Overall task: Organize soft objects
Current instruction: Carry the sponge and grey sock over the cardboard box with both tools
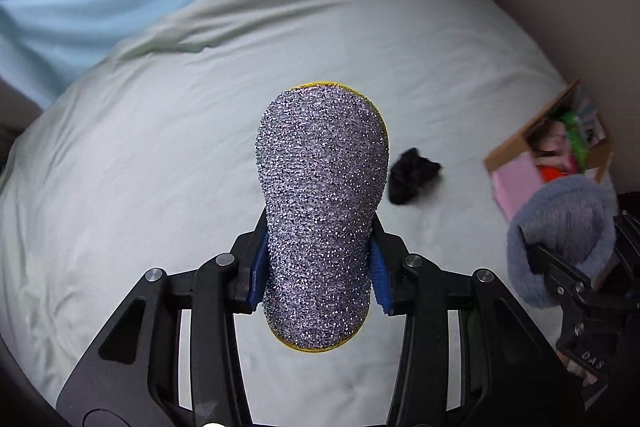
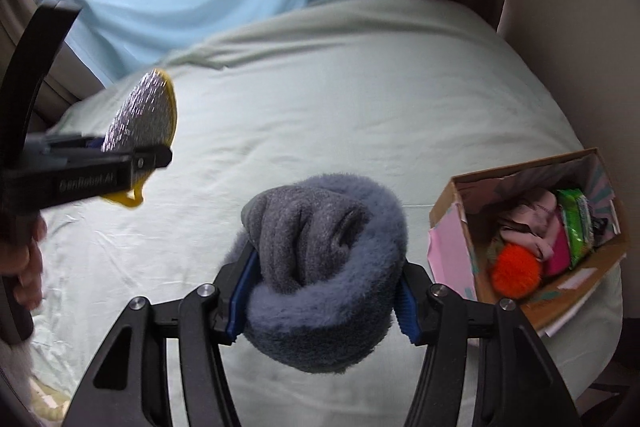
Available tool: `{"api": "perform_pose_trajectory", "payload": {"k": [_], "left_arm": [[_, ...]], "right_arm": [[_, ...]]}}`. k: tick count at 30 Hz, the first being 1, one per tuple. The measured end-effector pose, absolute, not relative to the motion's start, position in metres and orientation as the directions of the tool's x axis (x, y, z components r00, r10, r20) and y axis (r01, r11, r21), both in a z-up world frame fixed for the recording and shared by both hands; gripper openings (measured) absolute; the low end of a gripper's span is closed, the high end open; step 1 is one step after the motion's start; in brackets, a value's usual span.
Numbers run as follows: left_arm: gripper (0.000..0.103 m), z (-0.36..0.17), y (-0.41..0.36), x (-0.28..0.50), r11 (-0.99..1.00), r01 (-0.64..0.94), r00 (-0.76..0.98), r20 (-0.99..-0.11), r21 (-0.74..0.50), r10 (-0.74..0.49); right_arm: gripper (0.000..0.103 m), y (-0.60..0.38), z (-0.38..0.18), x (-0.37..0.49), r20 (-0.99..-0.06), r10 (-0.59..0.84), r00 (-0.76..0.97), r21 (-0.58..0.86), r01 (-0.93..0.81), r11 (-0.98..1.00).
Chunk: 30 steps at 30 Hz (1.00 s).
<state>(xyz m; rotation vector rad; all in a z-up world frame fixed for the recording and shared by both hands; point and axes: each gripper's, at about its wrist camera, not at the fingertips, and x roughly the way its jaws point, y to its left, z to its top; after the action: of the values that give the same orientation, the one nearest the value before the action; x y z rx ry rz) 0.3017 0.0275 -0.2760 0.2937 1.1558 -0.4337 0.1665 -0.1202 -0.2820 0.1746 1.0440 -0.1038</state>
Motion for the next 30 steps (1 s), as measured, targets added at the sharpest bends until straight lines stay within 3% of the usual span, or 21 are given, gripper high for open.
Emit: {"api": "perform_pose_trajectory", "payload": {"k": [8,16,30], "left_arm": [[0.038,-0.221,0.024,0.230,0.902,0.428,0.354,-0.907,-0.062,-0.230],[0.038,-0.191,-0.034,0.184,0.896,0.431,0.361,-0.891,-0.104,-0.277],[0.038,-0.193,-0.174,0.184,0.925,0.352,0.373,-0.885,-0.143,-0.279]], "right_arm": [[0.054,-0.130,-0.218,0.125,-0.835,-0.009,0.550,0.113,0.189,0.976],[0.054,-0.185,-0.173,0.093,-0.806,-0.043,0.591,0.104,0.213,0.971],[0.054,-0.332,-0.161,0.098,-0.819,-0.022,0.574,0.077,0.147,0.986]]}}
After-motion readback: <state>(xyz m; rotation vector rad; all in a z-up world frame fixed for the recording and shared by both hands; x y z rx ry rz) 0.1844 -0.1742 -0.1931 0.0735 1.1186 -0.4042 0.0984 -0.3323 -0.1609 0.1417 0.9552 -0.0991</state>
